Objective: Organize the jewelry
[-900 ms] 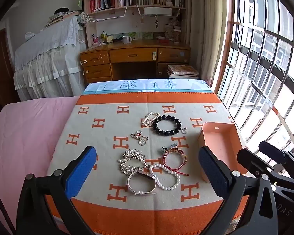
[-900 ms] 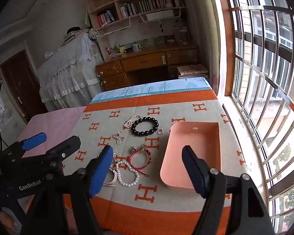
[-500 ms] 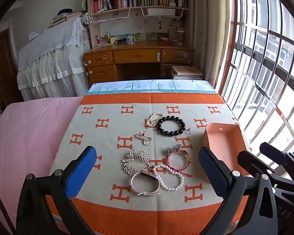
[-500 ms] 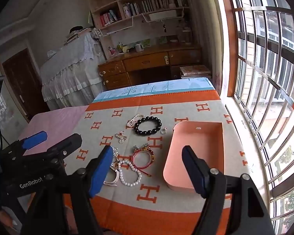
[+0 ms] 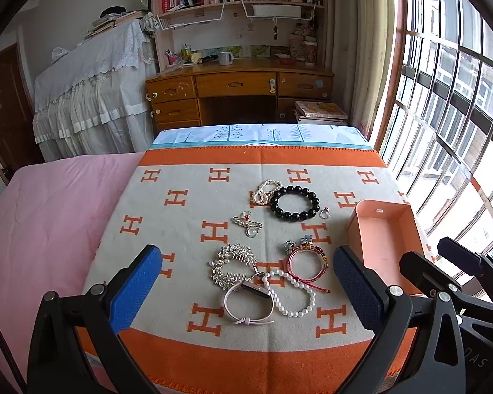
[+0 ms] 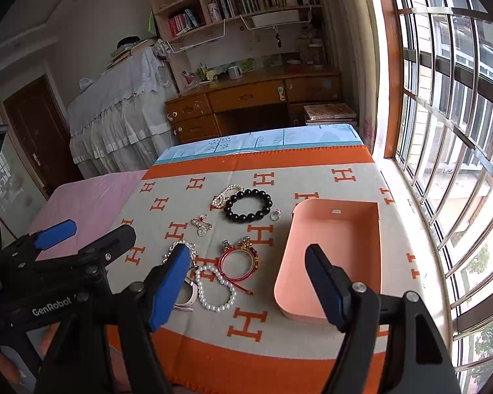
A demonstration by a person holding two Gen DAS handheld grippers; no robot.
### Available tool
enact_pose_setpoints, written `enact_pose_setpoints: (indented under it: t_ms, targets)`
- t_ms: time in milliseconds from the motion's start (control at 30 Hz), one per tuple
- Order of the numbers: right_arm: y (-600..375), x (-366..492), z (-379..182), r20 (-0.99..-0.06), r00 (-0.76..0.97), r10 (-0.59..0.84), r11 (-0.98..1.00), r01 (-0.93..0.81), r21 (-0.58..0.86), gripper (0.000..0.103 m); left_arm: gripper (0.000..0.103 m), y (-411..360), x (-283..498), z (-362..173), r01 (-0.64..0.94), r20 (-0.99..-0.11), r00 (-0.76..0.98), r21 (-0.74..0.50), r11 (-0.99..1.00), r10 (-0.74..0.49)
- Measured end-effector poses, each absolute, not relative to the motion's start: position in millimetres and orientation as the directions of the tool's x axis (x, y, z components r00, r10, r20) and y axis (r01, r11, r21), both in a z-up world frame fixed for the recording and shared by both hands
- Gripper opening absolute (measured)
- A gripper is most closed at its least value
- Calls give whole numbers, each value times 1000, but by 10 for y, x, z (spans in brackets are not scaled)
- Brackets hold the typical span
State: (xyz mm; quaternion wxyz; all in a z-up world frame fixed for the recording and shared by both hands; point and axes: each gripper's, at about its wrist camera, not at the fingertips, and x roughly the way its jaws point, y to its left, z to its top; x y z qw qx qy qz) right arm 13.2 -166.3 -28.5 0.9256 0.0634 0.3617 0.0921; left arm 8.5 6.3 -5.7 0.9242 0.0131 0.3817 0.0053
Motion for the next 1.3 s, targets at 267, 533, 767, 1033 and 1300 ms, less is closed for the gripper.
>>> enact_pose_setpoints:
  t_ms: [267, 533, 767, 1033, 1300]
  targets:
    - [-1640, 188, -334, -667, 710, 228, 973, -133, 191, 73, 102, 90, 132, -60, -8, -713, 701, 32, 999, 28]
    - [-1626, 205, -351, -672, 705, 226, 973, -130, 191, 73, 102, 60, 123, -73, -17, -706, 706, 63, 998, 56]
    - [-1621, 216, -375, -676, 701, 227, 973, -129, 193, 73, 102, 76, 115, -93, -17, -717, 695, 55, 998, 51]
    - [-1601, 205, -422, -679, 697, 230, 972, -130, 195, 73, 102, 83, 110, -106, -18, -723, 689, 54, 998, 52]
    - [-1590, 197, -462, -683, 692, 234, 971, -130, 202, 73, 102, 90, 99, -126, -15, -731, 681, 45, 999, 43]
